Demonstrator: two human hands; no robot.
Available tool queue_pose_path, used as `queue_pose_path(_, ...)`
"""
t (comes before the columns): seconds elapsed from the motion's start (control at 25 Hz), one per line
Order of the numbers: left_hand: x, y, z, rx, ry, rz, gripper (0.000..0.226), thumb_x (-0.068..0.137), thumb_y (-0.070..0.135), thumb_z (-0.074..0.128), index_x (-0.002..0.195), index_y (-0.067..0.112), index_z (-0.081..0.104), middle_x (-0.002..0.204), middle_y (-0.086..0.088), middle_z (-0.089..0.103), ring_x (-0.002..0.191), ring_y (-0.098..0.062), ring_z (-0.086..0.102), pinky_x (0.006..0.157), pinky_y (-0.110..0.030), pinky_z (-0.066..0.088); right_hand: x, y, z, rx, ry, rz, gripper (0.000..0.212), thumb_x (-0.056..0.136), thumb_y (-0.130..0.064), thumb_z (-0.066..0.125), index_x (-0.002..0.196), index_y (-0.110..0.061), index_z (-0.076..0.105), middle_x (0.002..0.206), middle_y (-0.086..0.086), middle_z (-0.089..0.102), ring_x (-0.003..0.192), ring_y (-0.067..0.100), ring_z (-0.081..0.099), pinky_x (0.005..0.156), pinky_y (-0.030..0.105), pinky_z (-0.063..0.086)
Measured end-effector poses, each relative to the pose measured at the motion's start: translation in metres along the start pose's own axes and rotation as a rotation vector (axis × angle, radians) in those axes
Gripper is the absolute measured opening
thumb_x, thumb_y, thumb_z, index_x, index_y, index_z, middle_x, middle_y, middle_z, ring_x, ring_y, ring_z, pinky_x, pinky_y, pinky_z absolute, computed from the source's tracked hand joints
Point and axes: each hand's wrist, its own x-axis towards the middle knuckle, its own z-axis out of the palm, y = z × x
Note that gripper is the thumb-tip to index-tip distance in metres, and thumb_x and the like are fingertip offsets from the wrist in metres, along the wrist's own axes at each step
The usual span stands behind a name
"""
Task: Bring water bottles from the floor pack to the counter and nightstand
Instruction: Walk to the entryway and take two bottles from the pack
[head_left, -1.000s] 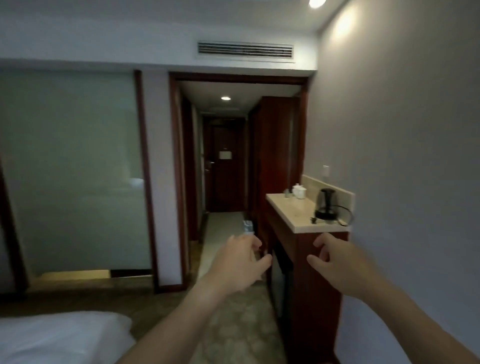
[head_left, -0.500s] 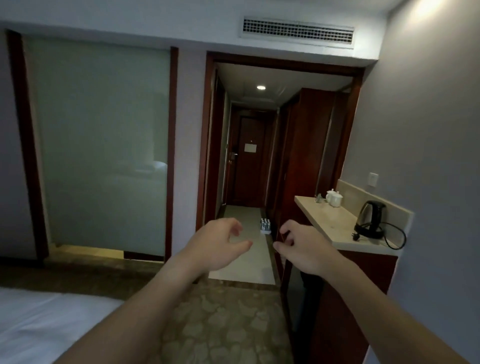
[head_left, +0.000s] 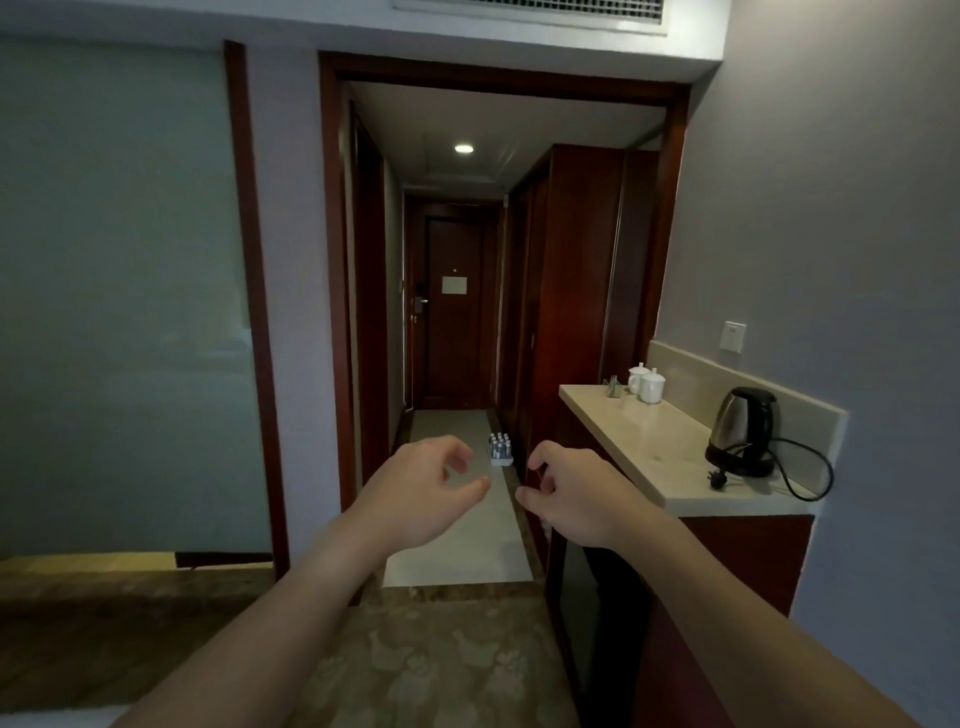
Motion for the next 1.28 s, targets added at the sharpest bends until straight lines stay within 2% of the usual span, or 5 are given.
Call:
queue_pose_path(0.4,0.246,-0.040,0.038,0.156,0.083,0.040,0.046,0.089,0.048,0.059,0.128,0.023,0.059,0.118,0.010,0.062,0.107,-0.008,0.058,0.094,-0.033,0.053,0.256,0.103,-0.002,0.036,0.018,-0.093,0.049,0.093,-0.045,0.060,0.134,-0.021,0.048,0.114,0.001,0.064,0.091,0.017,0.062,0.075,0.028,0.052)
queue_pose_path(0.72,0.430,-0.148,0.075,0.076,0.090,0.011,0.051,0.088,0.048,0.062,0.132,0.026,0.054,0.118,0.010,0.063,0.106,-0.008,0.059,0.093,-0.035,0.054,0.458,0.146,0.033,0.009,0.029,-0.091,0.049,0.092,-0.045,0.060,0.134,-0.021,0.049,0.116,0.002,0.067,0.091,0.017,0.064,0.080,0.032,0.055)
queue_pose_path(0.92,0.572,-0.244,0.090,0.021,0.079,0.021,0.051,0.087,0.050,0.062,0.132,0.027,0.054,0.116,0.012,0.063,0.105,-0.008,0.060,0.094,-0.036,0.053,0.615,0.162,0.061,-0.011,0.083,-0.045,0.052,0.092,-0.048,0.059,0.135,-0.021,0.047,0.106,0.001,0.069,0.085,0.017,0.065,0.073,0.033,0.055)
queue_pose_path(1.04,0.665,-0.289,0.088,-0.008,0.061,0.029,0.047,0.087,0.047,0.063,0.129,0.026,0.058,0.114,0.012,0.062,0.103,-0.009,0.060,0.093,-0.036,0.054,0.708,0.167,0.067,0.000,0.117,-0.046,0.052,0.091,-0.048,0.059,0.133,-0.019,0.048,0.099,0.000,0.069,0.086,0.018,0.066,0.079,0.040,0.057)
queue_pose_path(1.28,0.832,-0.351,0.111,0.017,0.000,0.076,0.035,0.088,0.049,0.061,0.115,0.028,0.064,0.106,0.014,0.062,0.097,-0.008,0.060,0.087,-0.036,0.056,0.868,0.214,0.073,-0.012,0.122,0.028,0.052,0.092,-0.049,0.057,0.135,-0.020,0.048,0.111,0.002,0.067,0.094,0.021,0.065,0.084,0.041,0.056)
